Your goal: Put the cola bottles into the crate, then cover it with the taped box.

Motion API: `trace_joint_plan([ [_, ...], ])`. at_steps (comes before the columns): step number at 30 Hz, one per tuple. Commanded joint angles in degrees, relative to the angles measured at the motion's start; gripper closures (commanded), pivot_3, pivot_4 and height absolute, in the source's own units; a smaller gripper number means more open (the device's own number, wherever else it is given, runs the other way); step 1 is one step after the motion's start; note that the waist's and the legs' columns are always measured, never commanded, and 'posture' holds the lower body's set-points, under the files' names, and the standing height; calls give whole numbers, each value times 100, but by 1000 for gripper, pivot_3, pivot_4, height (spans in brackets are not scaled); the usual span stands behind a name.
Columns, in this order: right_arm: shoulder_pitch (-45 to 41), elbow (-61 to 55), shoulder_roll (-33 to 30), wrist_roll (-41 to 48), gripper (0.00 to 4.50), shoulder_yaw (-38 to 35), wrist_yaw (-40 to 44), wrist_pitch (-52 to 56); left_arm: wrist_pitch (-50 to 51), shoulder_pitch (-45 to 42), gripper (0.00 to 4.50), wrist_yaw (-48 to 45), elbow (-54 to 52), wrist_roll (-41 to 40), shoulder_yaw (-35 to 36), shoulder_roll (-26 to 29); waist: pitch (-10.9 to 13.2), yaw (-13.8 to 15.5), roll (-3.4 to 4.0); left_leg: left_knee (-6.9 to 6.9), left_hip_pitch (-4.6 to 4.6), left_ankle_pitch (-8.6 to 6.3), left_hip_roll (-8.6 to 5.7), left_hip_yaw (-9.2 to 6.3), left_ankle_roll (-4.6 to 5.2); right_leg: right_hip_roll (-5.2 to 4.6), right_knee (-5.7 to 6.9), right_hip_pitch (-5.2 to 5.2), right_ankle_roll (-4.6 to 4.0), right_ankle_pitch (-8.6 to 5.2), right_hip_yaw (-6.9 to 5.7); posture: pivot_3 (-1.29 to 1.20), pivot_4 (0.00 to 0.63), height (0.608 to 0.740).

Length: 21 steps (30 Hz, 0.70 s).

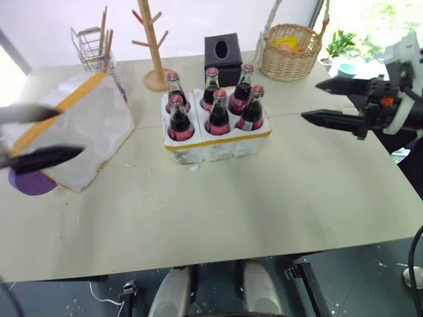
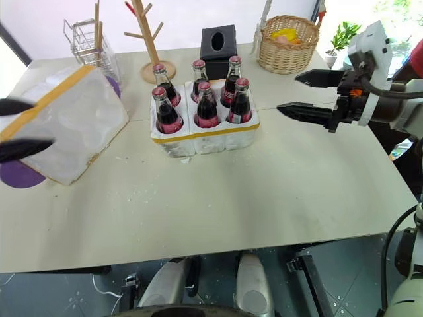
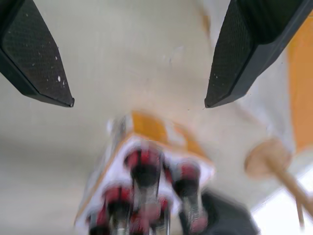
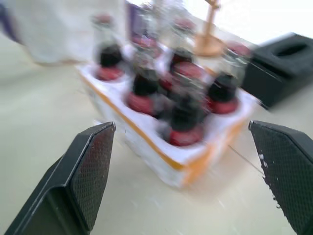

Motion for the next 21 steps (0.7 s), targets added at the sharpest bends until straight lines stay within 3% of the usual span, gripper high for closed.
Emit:
trace_joint_plan([
  [1, -303, 33, -119, 281, 21, -96, 330, -75, -336, 874, 0, -1009, 515, 1086, 1165, 224, 0, 0, -1, 0, 1, 0, 2, -1, -1, 1, 0, 2, -1, 0, -2, 0, 150, 734],
  [5, -634, 222, -34, 214, 21, 176, 543, -278, -1210, 1918, 0, -1403, 1469, 2039, 1417, 386, -1, 9, 1, -6, -6, -16, 7, 0, -27, -4, -6, -15, -9, 3, -1, 0, 150, 734],
  [9, -936, 260, 76, 349, 21, 301, 633, -219, -1916, 1848, 0, -1234, 2561, 2389, 521, 675, -1, 9, 2, -14, -15, -20, 10, 0, -33, -15, -8, -29, -10, 4, -1, 0, 150, 734],
  [15, -1012, -22, 188, 504, 21, 341, 479, -48, -2609, 355, 0, -683, 3978, 2194, -2076, 1179, 0, 18, 1, -22, -32, -23, 12, 2, -39, -5, -10, -48, -8, 7, -1, 0, 150, 734],
  [18, -894, -209, 202, 591, 21, 235, 271, 61, -2719, -1242, 0, -584, 4458, 2342, -3685, 1068, 0, 36, -3, -23, -39, -19, 13, 5, -33, 0, -1, -60, 14, 20, 0, 0, 150, 734],
  [21, -771, -397, 193, 697, 21, 70, 36, 196, -2905, -2733, 0, -677, 5051, 2826, -4858, 730, 0, 86, -4, -24, -40, -15, 15, 5, -31, 10, 9, -63, 16, 22, -2, 0, 150, 734],
])
